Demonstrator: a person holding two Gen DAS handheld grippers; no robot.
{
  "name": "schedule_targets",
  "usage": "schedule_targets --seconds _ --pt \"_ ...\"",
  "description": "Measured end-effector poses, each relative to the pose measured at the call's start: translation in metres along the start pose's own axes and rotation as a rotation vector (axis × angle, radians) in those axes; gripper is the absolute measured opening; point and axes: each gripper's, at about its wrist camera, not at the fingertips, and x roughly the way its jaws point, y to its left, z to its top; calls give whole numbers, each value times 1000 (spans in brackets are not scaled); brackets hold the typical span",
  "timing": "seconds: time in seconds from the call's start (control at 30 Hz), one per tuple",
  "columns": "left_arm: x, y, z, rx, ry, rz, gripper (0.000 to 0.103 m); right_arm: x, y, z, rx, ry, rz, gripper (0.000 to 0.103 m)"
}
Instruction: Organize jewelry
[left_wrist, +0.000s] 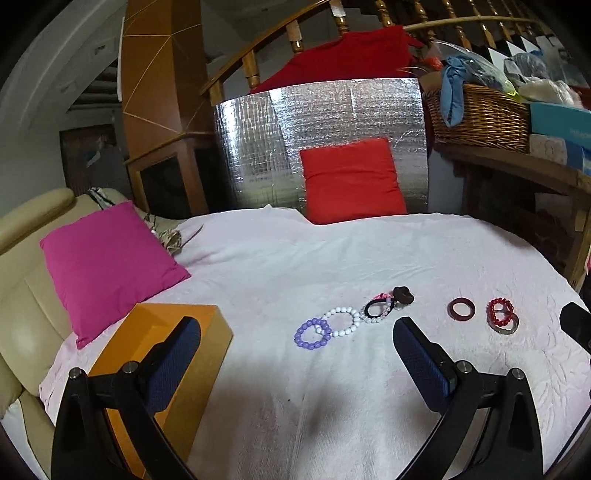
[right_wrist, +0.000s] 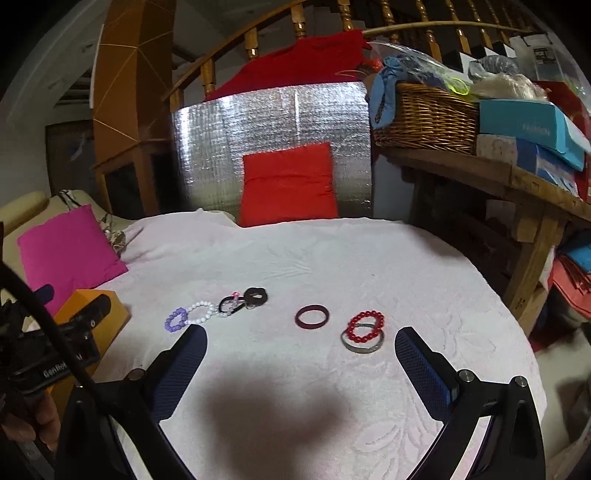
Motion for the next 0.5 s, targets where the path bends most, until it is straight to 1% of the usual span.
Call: schedule_targets --seconds 0.07,0.23,0.37,0.43,0.5 --pt "2 0 1 0 -6 4 103 1 0 0 -7 7 -19 103" --pt "7 4 0 -13 12 3 103 4 -3 -3 -25 19 -28 103" --pt "10 3 -5 11 16 6 103 10 -4 -6 -16 33 -17 103" --pt "12 3 -6 16 25 -1 103 12 -2 -8 -26 33 -22 103" --pt "16 5 -7 4 43 -34 103 16 0 -10 -43 43 -38 103"
